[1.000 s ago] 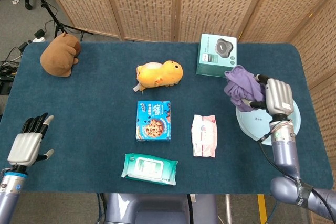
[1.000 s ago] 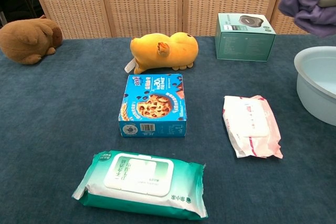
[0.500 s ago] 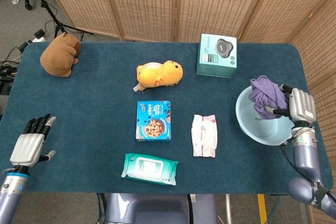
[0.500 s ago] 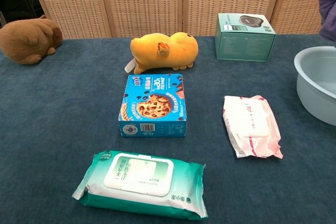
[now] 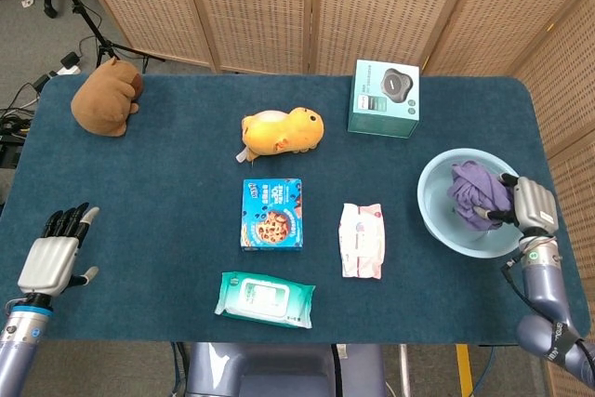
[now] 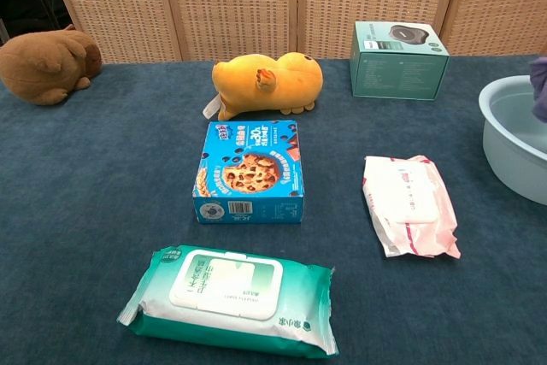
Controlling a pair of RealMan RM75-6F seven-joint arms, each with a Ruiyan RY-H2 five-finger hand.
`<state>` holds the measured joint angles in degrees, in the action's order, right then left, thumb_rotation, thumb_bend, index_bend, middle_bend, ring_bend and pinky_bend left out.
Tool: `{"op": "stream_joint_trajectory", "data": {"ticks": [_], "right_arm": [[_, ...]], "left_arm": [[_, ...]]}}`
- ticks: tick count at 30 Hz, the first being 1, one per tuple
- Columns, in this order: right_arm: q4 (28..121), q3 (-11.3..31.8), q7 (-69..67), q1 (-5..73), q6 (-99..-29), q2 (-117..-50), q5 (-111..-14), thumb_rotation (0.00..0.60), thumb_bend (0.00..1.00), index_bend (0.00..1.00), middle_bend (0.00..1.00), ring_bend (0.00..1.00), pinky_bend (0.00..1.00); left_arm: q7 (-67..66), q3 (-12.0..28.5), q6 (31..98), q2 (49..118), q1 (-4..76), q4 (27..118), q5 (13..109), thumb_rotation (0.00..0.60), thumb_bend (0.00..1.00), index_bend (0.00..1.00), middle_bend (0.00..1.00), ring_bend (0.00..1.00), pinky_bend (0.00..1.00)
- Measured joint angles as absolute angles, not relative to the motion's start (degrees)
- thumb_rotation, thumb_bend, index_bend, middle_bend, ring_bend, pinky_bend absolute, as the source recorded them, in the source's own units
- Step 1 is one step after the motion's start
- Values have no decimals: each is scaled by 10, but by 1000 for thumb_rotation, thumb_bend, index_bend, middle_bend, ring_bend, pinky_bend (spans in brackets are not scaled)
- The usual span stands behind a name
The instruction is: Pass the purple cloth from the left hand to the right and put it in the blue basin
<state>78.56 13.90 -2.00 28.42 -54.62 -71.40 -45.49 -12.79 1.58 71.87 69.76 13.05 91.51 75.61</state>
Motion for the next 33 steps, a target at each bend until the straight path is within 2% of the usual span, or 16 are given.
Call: {"op": "stream_joint_trajectory", "data": {"ticks": [4, 7, 9, 14, 19, 22, 28, 33], "right_arm": [[782, 137, -32, 278, -512, -713, -465, 600, 260, 675, 461, 478, 638], [781, 139, -38, 275, -532, -717, -469, 600, 258, 668, 406, 427, 560], [780, 140, -41, 274, -542, -719, -470, 600, 241, 617, 325, 340, 466], [783, 143, -55, 273, -518, -723, -482, 600, 162, 411, 111, 108, 234], [790, 147, -66, 274, -511, -723, -500, 600, 81, 299, 11, 4, 86], [793, 147, -66, 275, -507, -724, -506, 600, 31, 220, 0, 0, 11], [794, 150, -68, 275, -508, -727, -510, 600, 0, 90, 0, 0, 0], [801, 153, -67, 274, -515, -724, -514, 600, 0, 68, 0, 0, 0]], "left_arm": [[-126, 16, 718, 697, 131, 915, 756, 600, 214, 0, 0, 0, 0], [-122, 16, 717, 695, 131, 917, 756, 600, 214, 0, 0, 0, 0], [-120, 16, 716, 694, 131, 917, 757, 600, 214, 0, 0, 0, 0], [-118, 15, 715, 693, 131, 917, 758, 600, 213, 0, 0, 0, 0], [-115, 16, 713, 692, 132, 917, 757, 600, 213, 0, 0, 0, 0], [-114, 16, 713, 692, 132, 917, 758, 600, 213, 0, 0, 0, 0], [-111, 16, 712, 692, 132, 917, 758, 600, 213, 0, 0, 0, 0], [-109, 16, 711, 691, 132, 916, 758, 600, 214, 0, 0, 0, 0]]}}
